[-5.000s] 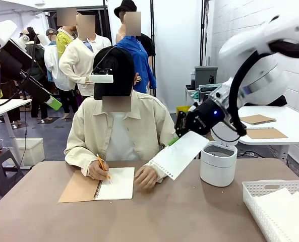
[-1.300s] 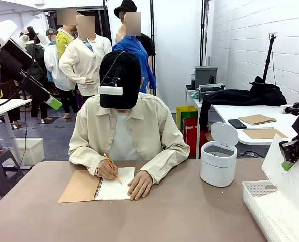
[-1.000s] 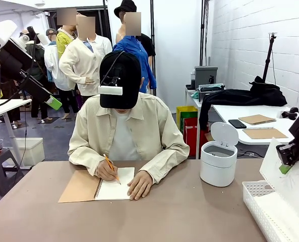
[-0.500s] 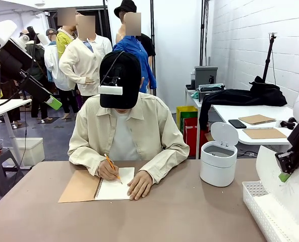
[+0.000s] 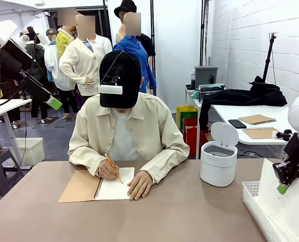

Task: Sort the paper based on its condition.
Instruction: If a person hands you a paper, place it in the Organizing basket , and if it's crumpled, put it in the Trash can.

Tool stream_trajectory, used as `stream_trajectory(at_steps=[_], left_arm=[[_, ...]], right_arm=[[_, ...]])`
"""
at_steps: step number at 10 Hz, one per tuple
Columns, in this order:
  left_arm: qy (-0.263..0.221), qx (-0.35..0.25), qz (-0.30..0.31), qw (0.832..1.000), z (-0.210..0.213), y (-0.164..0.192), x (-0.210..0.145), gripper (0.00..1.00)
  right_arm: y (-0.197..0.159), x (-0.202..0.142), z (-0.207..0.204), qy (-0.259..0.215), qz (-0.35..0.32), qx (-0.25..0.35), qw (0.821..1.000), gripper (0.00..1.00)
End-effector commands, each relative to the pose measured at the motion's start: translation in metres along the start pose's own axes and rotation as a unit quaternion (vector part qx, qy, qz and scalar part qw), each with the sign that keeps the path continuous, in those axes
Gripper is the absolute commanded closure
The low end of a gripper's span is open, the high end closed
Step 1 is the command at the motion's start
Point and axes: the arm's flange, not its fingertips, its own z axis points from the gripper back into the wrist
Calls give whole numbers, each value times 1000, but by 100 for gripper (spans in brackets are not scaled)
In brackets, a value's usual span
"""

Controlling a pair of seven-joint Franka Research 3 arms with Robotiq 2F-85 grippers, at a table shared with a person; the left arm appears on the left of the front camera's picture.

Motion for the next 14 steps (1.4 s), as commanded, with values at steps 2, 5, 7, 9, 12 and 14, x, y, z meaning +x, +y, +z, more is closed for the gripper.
stream_trajectory(at_steps=[2,5,7,9,12,14], left_arm=[[-2,1,2,1000,0,1,1,0],[-2,1,2,1000,0,1,1,0],[-2,1,2,1000,0,1,1,0],[-2,1,2,1000,0,1,1,0],[-2,1,2,1000,0,1,1,0],[-2,1,2,1000,0,1,1,0]], right_arm=[[5,-92,-50,28,-11,20,999,100],[0,-100,-69,32,-41,40,998,100],[0,-103,-67,35,-53,44,997,100],[-12,-7,-22,45,-45,38,997,100],[-12,-7,-22,45,-45,38,997,100],[-12,-7,-22,45,-45,38,997,100]])
